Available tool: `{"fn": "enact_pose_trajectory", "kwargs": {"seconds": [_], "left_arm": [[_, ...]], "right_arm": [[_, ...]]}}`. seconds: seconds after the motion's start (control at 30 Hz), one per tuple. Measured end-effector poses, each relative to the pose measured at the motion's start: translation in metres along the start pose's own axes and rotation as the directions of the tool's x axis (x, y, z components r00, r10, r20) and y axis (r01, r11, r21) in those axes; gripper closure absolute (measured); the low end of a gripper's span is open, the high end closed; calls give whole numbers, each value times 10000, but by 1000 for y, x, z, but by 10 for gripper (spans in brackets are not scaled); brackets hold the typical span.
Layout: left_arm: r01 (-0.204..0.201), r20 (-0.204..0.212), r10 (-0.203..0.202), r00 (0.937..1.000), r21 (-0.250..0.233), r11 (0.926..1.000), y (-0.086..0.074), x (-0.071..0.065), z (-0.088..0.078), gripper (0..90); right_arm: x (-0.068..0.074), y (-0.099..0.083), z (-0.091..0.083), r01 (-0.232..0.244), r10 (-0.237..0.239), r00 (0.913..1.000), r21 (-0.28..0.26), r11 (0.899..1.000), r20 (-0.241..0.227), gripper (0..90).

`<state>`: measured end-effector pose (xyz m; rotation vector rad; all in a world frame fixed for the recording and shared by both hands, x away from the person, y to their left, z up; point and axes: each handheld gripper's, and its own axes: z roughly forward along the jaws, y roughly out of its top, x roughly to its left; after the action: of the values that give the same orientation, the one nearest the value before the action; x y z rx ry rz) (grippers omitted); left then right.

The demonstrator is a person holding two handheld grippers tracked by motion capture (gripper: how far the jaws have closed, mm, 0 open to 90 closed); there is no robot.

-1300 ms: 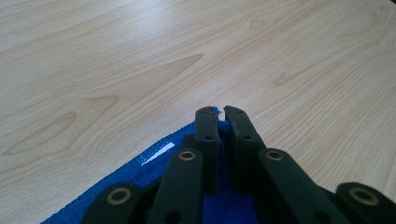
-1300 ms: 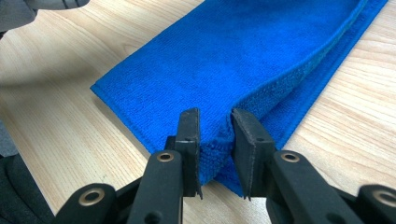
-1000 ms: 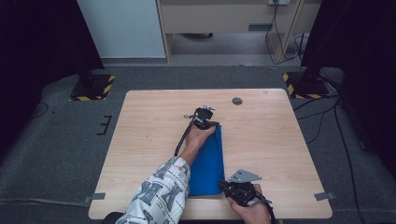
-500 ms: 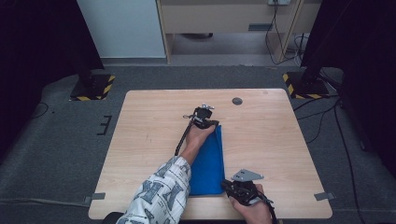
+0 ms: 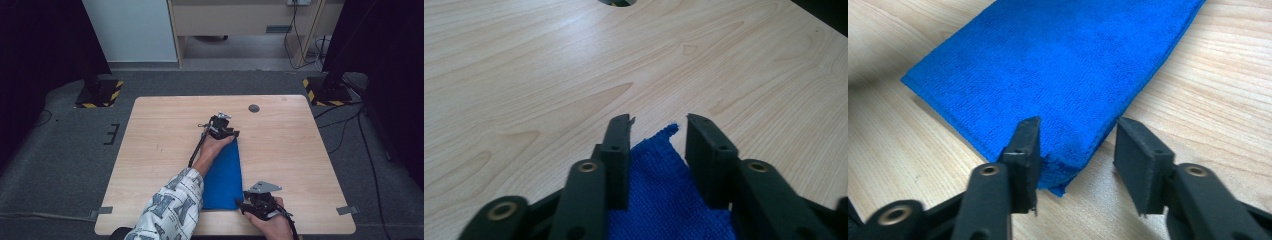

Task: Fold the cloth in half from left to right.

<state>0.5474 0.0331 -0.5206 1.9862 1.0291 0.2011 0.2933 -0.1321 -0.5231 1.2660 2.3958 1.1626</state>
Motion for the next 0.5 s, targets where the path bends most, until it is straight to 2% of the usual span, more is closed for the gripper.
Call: {"fn": "enact_pose_trajectory", "kwargs": {"seconds": [0.13,0.23,0.33,0.5], "left_arm": [[-208,247,212,9995,-151,9997,1,0,-1,569],[-377,263,385,9989,-287,9989,2,-2,-3,530],[-753,75,757,9971,-354,9965,4,-4,-4,452],[-991,1,992,9951,-392,9943,5,-7,-6,334]], "right_arm": [[0,1,1,46,-45,10000,-77,10000,69,422],[-1,3,2,36,-35,9999,-103,9999,156,345],[-1,4,4,23,-19,9997,-148,9999,257,272],[-3,6,6,1,5,9994,-175,9998,353,182]]}}
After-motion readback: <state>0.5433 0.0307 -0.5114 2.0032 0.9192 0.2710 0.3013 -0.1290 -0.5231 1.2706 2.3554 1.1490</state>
